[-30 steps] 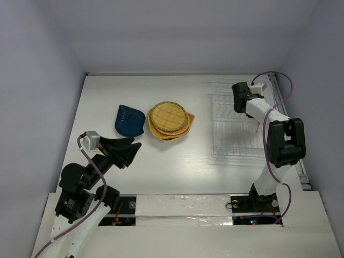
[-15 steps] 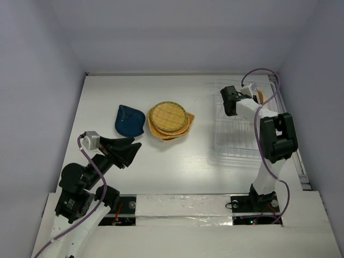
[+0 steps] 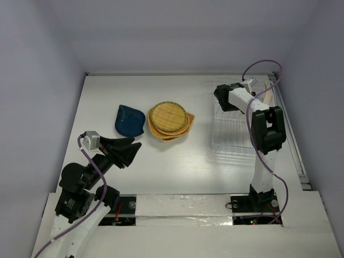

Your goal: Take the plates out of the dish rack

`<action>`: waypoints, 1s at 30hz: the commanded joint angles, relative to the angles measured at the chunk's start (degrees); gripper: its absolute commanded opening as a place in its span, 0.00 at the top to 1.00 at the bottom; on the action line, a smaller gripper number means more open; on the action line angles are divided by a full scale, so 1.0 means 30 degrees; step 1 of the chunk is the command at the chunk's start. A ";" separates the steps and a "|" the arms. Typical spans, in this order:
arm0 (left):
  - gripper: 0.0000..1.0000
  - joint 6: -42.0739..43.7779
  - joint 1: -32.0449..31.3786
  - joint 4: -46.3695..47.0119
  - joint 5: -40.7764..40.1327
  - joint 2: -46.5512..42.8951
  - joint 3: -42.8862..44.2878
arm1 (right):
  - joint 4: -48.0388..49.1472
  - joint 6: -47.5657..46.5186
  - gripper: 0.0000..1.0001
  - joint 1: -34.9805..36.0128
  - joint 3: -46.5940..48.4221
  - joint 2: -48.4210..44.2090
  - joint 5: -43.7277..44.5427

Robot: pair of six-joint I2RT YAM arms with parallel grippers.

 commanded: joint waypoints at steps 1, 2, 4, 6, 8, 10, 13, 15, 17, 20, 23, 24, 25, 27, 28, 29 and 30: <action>0.58 -0.0039 -0.0109 0.0712 -0.0053 0.0320 0.0059 | -0.1907 0.2694 1.00 0.0420 0.1530 -0.1887 0.3807; 0.58 -0.0040 -0.0109 0.0713 -0.0082 0.0349 0.0030 | -0.1906 0.2636 1.00 0.0420 0.1676 -0.2266 0.3777; 0.58 -0.0039 -0.0109 0.0713 -0.0053 0.0378 0.0030 | -0.1906 0.2372 1.00 0.0420 0.2116 -0.2591 0.3602; 0.58 -0.0011 -0.0109 0.0713 -0.0024 0.0378 0.0030 | -0.1877 0.2139 1.00 0.0420 0.2438 -0.2680 0.3513; 0.58 -0.0040 -0.0109 0.0684 -0.0082 0.0378 0.0030 | -0.1906 0.1991 1.00 0.0420 0.2848 -0.2622 0.3367; 0.58 -0.0039 -0.0109 0.0684 -0.0111 0.0408 0.0030 | -0.1877 0.1640 1.00 0.0420 0.3228 -0.2651 0.2959; 0.58 -0.0040 -0.0109 0.0712 -0.0083 0.0495 0.0030 | -0.1295 0.0151 1.00 0.0771 0.4195 -0.3176 0.2287; 0.58 -0.0039 -0.0109 0.0713 -0.0053 0.0554 0.0001 | 0.3242 -0.5087 1.00 0.1180 0.4142 -0.4081 0.1060; 0.58 -0.0069 -0.0109 0.0742 -0.0024 0.0700 0.0030 | 0.9661 -1.0668 1.00 0.1182 0.2333 -0.7471 -0.4732; 0.58 -0.0098 -0.0109 0.0713 -0.0082 0.0934 -0.0028 | 1.4151 -1.1668 1.00 0.1182 0.0736 -1.0472 -0.9867; 0.58 -0.0098 -0.0109 0.0742 -0.0112 0.1168 0.0001 | 1.1897 -1.0784 1.00 0.1414 0.3051 -1.0151 -1.2185; 0.58 -0.0127 -0.0109 0.0742 -0.0112 0.1227 -0.0028 | 1.2066 -1.0812 1.00 0.1416 0.3084 -1.0412 -1.2915; 0.58 -0.0127 -0.0109 0.0742 -0.0112 0.1344 -0.0029 | 1.2445 -1.0812 1.00 0.1416 0.2446 -1.0763 -1.3735; 0.58 -0.0098 -0.0109 0.0713 -0.0257 0.1549 -0.0029 | 1.3991 -1.0725 1.00 0.1416 0.1303 -1.1757 -1.7303; 0.58 -0.0156 -0.0109 0.0684 -0.0287 0.1608 -0.0029 | 1.4582 -1.0637 1.00 0.1416 0.0601 -1.2778 -1.8651; 0.58 -0.0157 -0.0109 0.0683 -0.0403 0.1754 0.0000 | 1.5197 -1.0462 1.00 0.1416 -0.0972 -1.3281 -2.1797; 0.58 -0.0157 0.0065 0.0654 -0.0433 0.1842 0.0001 | 1.6334 -0.9997 1.00 0.1416 -0.1742 -1.4011 -2.3482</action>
